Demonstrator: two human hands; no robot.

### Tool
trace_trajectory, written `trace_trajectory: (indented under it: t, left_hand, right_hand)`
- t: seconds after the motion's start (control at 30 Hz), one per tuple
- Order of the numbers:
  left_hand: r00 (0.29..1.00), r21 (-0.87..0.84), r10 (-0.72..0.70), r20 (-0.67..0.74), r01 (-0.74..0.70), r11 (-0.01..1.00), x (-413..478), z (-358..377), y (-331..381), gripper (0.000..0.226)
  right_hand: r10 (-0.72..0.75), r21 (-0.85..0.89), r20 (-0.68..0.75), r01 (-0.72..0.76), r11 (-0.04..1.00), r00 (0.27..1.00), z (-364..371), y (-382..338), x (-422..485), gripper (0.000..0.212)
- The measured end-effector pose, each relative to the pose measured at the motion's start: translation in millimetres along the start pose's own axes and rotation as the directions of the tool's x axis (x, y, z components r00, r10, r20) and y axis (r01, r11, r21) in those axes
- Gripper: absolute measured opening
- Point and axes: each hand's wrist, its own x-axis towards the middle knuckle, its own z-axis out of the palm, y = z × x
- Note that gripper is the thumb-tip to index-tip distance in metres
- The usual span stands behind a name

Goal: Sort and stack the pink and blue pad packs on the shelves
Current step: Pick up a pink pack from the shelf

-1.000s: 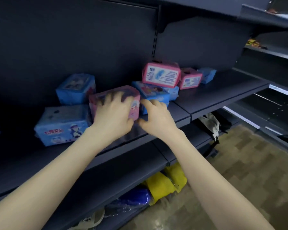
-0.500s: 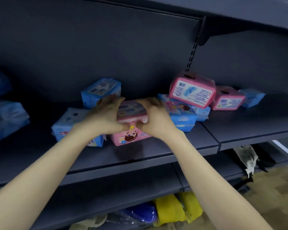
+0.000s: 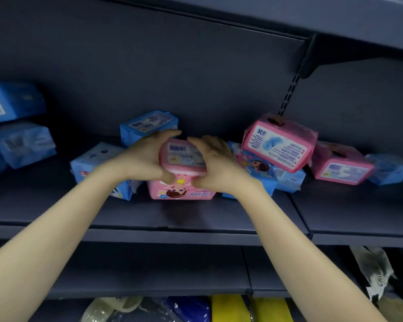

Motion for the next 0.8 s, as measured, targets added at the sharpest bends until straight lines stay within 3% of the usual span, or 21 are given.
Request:
trace_trajectory:
  t: [0.13, 0.23, 0.37, 0.5, 0.67, 0.8]
  left_hand:
    - [0.983, 0.069, 0.124, -0.136, -0.115, 0.991, -7.1, 2.8, 26.9, 0.110]
    - [0.956, 0.097, 0.212, -0.205, -0.195, 0.976, -14.5, -0.2, 46.3, 0.111]
    - [0.922, 0.045, 0.260, -0.286, -0.258, 0.965, -26.6, -3.5, 61.8, 0.108]
    - [0.900, -0.095, 0.214, -0.379, -0.268, 0.959, -39.0, -7.2, 63.4, 0.089]
    - [0.903, -0.180, 0.107, -0.416, -0.198, 0.964, -50.6, -12.9, 55.3, 0.094]
    - [0.899, -0.290, -0.016, -0.438, -0.124, 0.949, -59.0, -8.4, 46.0, 0.108]
  right_hand:
    - [-0.091, 0.039, 0.018, 0.091, 0.995, 0.996, -15.3, -0.7, -10.2, 0.108]
    - [-0.120, 0.107, -0.053, 0.125, 0.986, 0.991, -22.7, -0.5, -16.9, 0.116]
    - [-0.115, 0.327, -0.196, 0.175, 0.929, 0.974, -30.8, 2.5, -29.7, 0.100]
    - [0.001, 0.503, -0.292, 0.153, 0.851, 0.956, -29.8, 6.6, -41.5, 0.088]
    - [0.181, 0.743, -0.293, 0.105, 0.661, 0.939, -21.2, 9.0, -47.5, 0.085]
    - [0.276, 0.906, -0.256, 0.131, 0.402, 0.926, -18.2, 5.5, -53.0, 0.068]
